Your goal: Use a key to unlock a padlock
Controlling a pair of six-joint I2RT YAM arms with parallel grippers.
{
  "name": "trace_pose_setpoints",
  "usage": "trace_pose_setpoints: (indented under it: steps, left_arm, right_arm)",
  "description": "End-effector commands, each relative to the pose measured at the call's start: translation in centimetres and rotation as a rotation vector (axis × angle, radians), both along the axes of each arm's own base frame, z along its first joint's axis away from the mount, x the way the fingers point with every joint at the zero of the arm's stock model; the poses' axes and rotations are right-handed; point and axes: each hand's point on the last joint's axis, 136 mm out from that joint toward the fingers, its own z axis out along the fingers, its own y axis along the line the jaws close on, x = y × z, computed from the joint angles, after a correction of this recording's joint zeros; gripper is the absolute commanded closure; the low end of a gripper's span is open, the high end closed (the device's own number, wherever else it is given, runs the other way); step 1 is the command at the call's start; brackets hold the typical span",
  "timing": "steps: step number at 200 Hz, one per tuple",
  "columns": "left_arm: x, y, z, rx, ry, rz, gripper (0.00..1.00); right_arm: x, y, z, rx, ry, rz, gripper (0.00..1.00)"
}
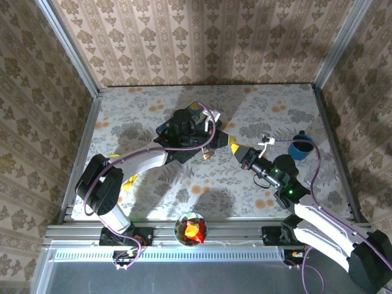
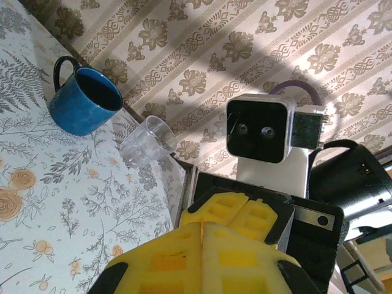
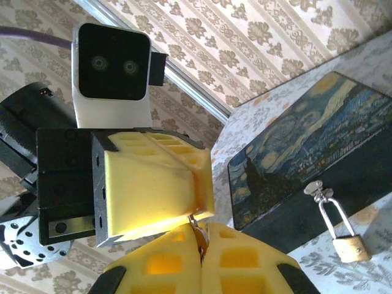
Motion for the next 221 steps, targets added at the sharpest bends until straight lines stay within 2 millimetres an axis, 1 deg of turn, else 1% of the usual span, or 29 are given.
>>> trace_pose_setpoints:
  steps: [1, 8, 9, 13, 22, 26, 30, 46, 51, 56, 58, 66, 75, 92, 106, 117, 132, 140, 154, 169, 184, 195, 221]
  left_arm:
    - [0.6, 0.7, 1.0, -0.032, -0.007, 0.037, 1.0]
    - [1.0, 0.9, 0.9, -0.033, -0.001, 0.055, 1.0]
    - [1.0, 0.9, 0.9, -0.033, 0.0, 0.058, 0.99]
    - [1.2, 1.0, 0.9, -0.033, 0.002, 0.07, 0.89]
    - [1.7, 1.3, 0.9, -0.033, 0.005, 0.101, 0.64]
    - [2.0, 1.4, 0.8, -0.032, 0.006, 0.117, 0.56]
    - [2.2, 1.6, 0.8, -0.03, 0.006, 0.134, 0.5]
    - [3.4, 2.5, 0.7, -0.026, -0.001, 0.229, 0.36]
    - [3.9, 2.9, 0.6, -0.02, 0.0, 0.268, 0.35]
    - [4.2, 3.2, 0.3, -0.011, 0.003, 0.3, 0.3]
    - [4.6, 3.4, 0.2, -0.005, 0.004, 0.33, 0.29]
    - [5.3, 4.0, -0.3, 0.018, 0.014, 0.396, 0.26]
    - [5.8, 4.5, -1.2, 0.055, 0.027, 0.457, 0.23]
    - [6.3, 5.4, -3.3, 0.152, 0.035, 0.545, 0.23]
    - [6.5, 6.2, -5.6, 0.286, 0.033, 0.613, 0.23]
    - [6.8, 7.3, -7.5, 0.421, 0.02, 0.689, 0.24]
    - [7.3, 8.9, -9.5, 0.589, -0.028, 0.81, 0.23]
    - [7.3, 9.3, -10.3, 0.65, -0.051, 0.845, 0.24]
    - [7.3, 9.3, -11.6, 0.698, -0.077, 0.864, 0.24]
    - [7.3, 8.9, -13.4, 0.728, -0.051, 0.872, 0.25]
    - [7.7, 9.2, -15.1, 0.771, -0.033, 0.914, 0.24]
    - [7.9, 9.8, -16.4, 0.824, -0.028, 0.964, 0.23]
    - [8.6, 11.2, -18.6, 0.933, 0.0, 1.077, 0.21]
  right_arm:
    - [-0.2, -0.7, 1.4, 0.024, -0.039, -0.031, 1.0]
    - [-0.2, -1.0, 1.2, 0.02, -0.031, -0.046, 1.0]
    - [-0.2, -1.1, 1.1, 0.019, -0.029, -0.048, 1.0]
    - [-0.2, -1.2, 1.0, 0.017, -0.024, -0.058, 1.0]
    - [-0.1, -1.7, 0.5, 0.003, -0.005, -0.083, 1.0]
    - [-0.2, -1.9, 0.4, -0.003, 0.001, -0.092, 1.0]
    - [-0.2, -2.0, 0.2, -0.01, 0.008, -0.097, 1.0]
    - [-0.4, -2.3, -0.4, -0.043, 0.026, -0.106, 1.0]
    - [-0.5, -2.4, -0.5, -0.048, 0.03, -0.107, 1.0]
    - [-0.5, -2.5, -0.6, -0.053, 0.035, -0.11, 1.0]
    - [-0.5, -2.5, -0.7, -0.055, 0.036, -0.112, 1.0]
    - [-0.6, -2.6, -0.9, -0.065, 0.048, -0.116, 1.0]
    - [-0.6, -2.6, -1.1, -0.076, 0.054, -0.115, 1.0]
    - [-0.4, -2.8, -1.7, -0.095, 0.081, -0.123, 1.0]
    - [-0.1, -2.9, -2.5, -0.125, 0.128, -0.136, 1.0]
    - [0.2, -3.0, -3.2, -0.157, 0.171, -0.147, 1.0]
    - [0.6, -3.2, -4.6, -0.213, 0.243, -0.165, 1.0]
    - [0.7, -3.3, -5.4, -0.245, 0.284, -0.173, 1.0]
    - [1.1, -3.3, -6.7, -0.294, 0.34, -0.176, 1.0]
    - [1.4, -3.1, -7.8, -0.322, 0.381, -0.169, 1.0]
    - [1.6, -2.6, -8.6, -0.332, 0.396, -0.148, 1.0]
    - [1.7, -2.5, -9.0, -0.334, 0.405, -0.144, 1.0]
    - [1.6, -2.7, -9.8, -0.354, 0.426, -0.147, 1.0]
